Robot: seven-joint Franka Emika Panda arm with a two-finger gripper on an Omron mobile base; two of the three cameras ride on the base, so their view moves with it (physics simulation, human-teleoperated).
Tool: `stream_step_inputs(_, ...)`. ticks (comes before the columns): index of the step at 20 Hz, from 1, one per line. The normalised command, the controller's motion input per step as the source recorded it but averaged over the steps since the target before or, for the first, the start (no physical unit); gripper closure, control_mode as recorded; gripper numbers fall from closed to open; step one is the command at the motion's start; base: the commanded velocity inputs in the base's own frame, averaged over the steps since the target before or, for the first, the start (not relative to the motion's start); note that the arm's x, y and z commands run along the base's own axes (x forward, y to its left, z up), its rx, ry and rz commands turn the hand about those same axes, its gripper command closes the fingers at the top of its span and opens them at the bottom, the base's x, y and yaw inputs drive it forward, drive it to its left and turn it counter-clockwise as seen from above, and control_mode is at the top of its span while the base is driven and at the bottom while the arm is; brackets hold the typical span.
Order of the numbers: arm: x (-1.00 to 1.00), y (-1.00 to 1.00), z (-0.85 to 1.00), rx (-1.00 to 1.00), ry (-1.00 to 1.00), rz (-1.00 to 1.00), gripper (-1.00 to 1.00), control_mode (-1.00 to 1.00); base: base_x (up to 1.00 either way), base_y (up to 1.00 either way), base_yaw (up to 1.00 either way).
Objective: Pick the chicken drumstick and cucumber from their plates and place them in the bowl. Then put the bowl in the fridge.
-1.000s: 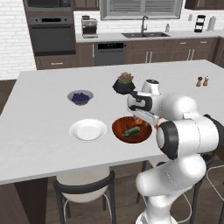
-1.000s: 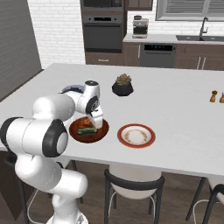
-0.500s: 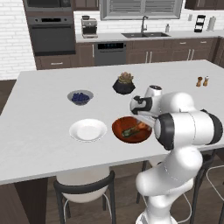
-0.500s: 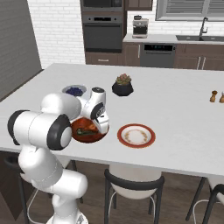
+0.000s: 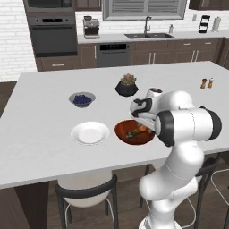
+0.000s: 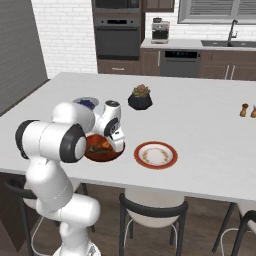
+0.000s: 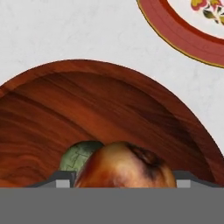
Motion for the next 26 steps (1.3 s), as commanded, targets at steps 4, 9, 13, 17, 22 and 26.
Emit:
stream_step_inputs(4,0.05,0.2,-0.05,0.0,0.0,0.0,-1.0,-1.0,0.0,0.0,0.0)
stream_step_inputs(9,-0.17,0.09,-0.03,0.0,0.0,0.0,-1.0,-1.0,0.0,0.0,0.0)
stream_step_inputs(13,-0.55,0.0,0.0,0.0,0.0,0.0,-1.0,-1.0,0.0,0.0,0.0)
stream_step_inputs(17,-0.73,0.0,0.0,0.0,0.0,0.0,-1.0,-1.0,0.0,0.0,0.0)
stream_step_inputs(22,-0.17,0.0,0.09,0.0,0.0,0.0,-1.0,-1.0,0.0,0.0,0.0)
stream_step_inputs(26,0.1,0.0,0.59,0.0,0.0,0.0,-1.0,-1.0,0.0,0.0,0.0)
